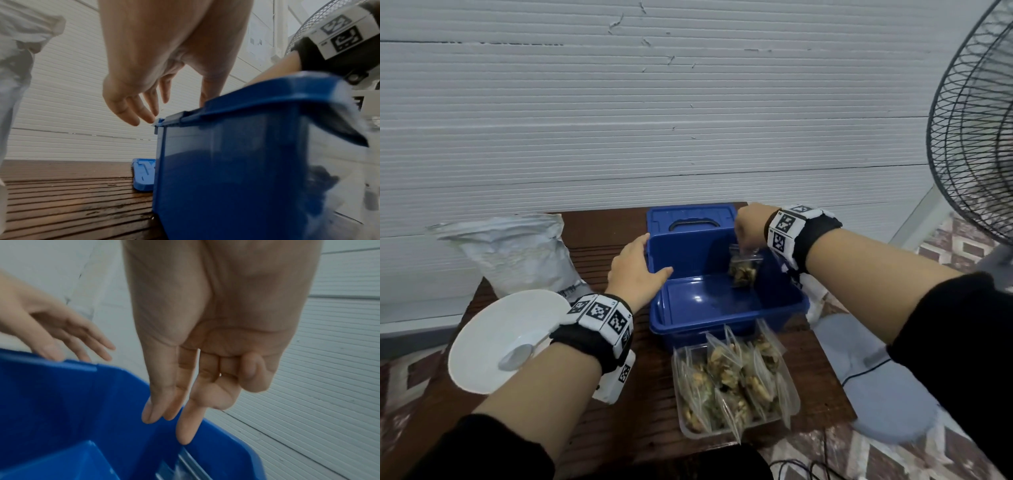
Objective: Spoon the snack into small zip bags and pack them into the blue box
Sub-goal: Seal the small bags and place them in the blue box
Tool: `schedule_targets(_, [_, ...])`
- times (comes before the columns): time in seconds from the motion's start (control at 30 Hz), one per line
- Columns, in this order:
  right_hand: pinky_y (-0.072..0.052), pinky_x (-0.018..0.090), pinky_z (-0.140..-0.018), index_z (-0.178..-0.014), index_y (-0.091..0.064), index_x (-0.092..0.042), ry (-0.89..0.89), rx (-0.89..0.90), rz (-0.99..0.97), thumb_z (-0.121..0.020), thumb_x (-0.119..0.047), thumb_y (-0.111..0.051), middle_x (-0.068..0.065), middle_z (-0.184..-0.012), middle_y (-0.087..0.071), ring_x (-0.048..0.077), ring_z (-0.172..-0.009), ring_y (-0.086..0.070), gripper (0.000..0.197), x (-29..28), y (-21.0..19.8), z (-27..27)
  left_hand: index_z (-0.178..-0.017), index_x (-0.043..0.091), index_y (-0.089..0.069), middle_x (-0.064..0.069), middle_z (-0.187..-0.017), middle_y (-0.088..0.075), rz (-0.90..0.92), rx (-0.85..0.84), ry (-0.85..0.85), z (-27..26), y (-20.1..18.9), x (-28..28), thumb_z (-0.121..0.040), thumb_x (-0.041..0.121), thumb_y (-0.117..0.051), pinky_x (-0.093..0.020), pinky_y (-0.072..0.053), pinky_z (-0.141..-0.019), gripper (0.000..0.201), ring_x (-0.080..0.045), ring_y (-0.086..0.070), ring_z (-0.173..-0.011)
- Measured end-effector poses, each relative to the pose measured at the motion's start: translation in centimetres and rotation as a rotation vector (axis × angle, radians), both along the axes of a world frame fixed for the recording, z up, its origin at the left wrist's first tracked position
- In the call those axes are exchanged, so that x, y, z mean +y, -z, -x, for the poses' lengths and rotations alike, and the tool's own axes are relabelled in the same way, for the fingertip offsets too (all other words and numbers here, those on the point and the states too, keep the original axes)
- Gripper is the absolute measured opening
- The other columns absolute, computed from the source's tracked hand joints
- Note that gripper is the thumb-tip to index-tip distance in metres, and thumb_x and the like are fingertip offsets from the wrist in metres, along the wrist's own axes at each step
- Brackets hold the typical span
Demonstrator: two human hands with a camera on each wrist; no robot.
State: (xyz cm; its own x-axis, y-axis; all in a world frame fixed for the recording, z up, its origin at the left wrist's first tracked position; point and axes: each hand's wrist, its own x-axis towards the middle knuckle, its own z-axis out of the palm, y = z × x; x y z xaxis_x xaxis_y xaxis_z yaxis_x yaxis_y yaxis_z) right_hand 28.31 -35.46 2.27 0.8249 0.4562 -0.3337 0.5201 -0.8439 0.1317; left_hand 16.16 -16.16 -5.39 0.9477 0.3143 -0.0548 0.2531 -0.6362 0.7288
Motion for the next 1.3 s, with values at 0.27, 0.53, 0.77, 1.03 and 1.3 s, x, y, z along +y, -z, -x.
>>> schedule_targets(0.27, [-0.045,0.02,-0.062,-0.084,-0.072,-0.011,-0.036,0.229,-0.317,-0.081,-0.031,-0.074,-0.001,-0.082,-0.067,0.007,-0.07,-0.056,0.02,-2.3,-2.0,8.3,-0.149,0.018,-0.031,-0.005,-0.15,-0.04,-0.097,0.003,0.043,3.7,-1.1,-2.9,-0.088,0.036,-0.068,-0.049,-0.034,-0.11,0.074,-0.026,-0.037,-0.137])
schedule_targets(0.53, [-0.055,0.033,-0.067,-0.079,-0.072,-0.008,-0.036,0.234,-0.283,-0.078,-0.048,-0.072,0.005,-0.079,-0.071,0.02,-0.074,-0.065,0.04,-3.5,0.5,16.6,-0.141,0.022,-0.044,-0.002,-0.146,-0.042,-0.14,-0.001,0.066,8.3,-2.3,-4.8,-0.091,0.034,-0.064,-0.045,-0.032,-0.111,0.056,-0.026,-0.035,-0.136])
schedule_targets(0.77, [-0.054,0.035,-0.07,-0.078,-0.069,-0.002,0.027,0.099,-0.444,-0.085,-0.022,-0.06,0.013,-0.08,-0.069,0.026,-0.077,-0.064,0.023,-3.6,2.7,18.6,-0.12,0.027,-0.062,0.005,-0.139,-0.05,-0.117,-0.056,0.144,10.7,-2.3,-5.8,-0.094,0.029,-0.059,-0.043,-0.028,-0.11,0.026,-0.02,-0.038,-0.134])
schedule_targets(1.03, [-0.05,0.033,-0.081,-0.084,-0.067,-0.009,0.174,0.091,-0.767,-0.089,-0.018,-0.063,0.004,-0.088,-0.067,0.018,-0.085,-0.061,0.011,-3.6,3.1,19.0,-0.088,0.048,-0.053,0.026,-0.105,-0.059,-0.03,-0.061,0.264,11.4,-2.1,-5.8,-0.096,0.027,-0.058,-0.049,-0.032,-0.107,0.023,-0.009,-0.051,-0.121])
schedule_targets(1.3, [-0.042,0.022,-0.067,-0.082,-0.057,-0.016,0.225,0.168,-1.016,-0.093,-0.014,-0.058,-0.003,-0.08,-0.06,0.006,-0.068,-0.053,0.011,-4.3,2.4,19.8,-0.079,0.04,-0.055,0.022,-0.093,-0.059,0.007,-0.132,0.231,11.4,-2.8,-5.8,-0.094,0.029,-0.059,-0.051,-0.037,-0.103,0.019,-0.01,-0.056,-0.105])
